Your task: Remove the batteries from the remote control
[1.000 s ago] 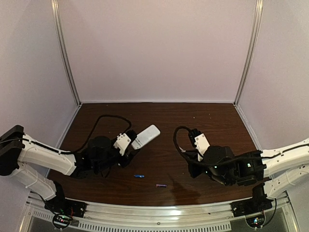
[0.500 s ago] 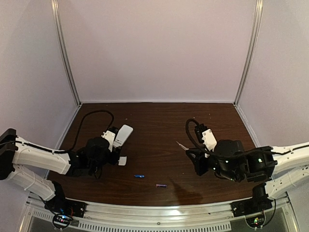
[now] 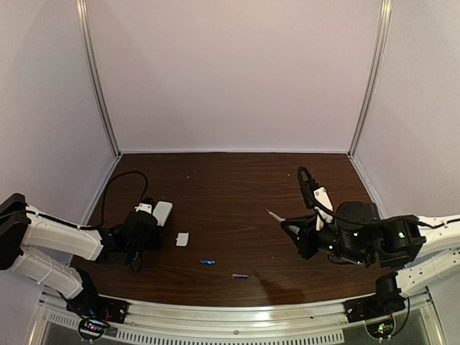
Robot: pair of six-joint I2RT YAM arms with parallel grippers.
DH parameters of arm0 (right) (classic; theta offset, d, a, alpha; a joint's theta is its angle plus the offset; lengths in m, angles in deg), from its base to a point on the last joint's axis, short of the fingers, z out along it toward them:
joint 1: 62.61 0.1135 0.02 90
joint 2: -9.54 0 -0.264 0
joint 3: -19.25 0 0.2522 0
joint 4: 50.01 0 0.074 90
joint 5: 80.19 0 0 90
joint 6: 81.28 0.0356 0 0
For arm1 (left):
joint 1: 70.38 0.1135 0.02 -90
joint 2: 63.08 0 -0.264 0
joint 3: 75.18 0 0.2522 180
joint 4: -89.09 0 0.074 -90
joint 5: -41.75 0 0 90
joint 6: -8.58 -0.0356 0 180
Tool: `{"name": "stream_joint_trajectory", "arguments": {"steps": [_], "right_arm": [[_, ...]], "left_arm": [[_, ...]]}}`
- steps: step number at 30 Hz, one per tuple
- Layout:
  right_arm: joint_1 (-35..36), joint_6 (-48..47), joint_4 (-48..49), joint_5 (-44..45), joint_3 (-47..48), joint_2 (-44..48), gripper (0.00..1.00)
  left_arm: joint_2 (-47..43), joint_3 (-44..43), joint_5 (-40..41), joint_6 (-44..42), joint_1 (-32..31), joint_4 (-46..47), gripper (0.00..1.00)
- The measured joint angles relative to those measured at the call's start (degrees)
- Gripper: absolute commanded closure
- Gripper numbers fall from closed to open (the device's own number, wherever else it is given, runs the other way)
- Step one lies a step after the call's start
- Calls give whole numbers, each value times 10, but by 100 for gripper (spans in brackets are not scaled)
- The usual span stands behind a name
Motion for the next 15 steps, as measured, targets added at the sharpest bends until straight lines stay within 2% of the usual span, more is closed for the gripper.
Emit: {"name": "stream_joint_trajectory", "arguments": {"steps": [15], "right_arm": [[0, 16, -12, -16, -7, 34, 100]], "left_arm": [[42, 3, -6, 84, 6, -13, 100]]}}
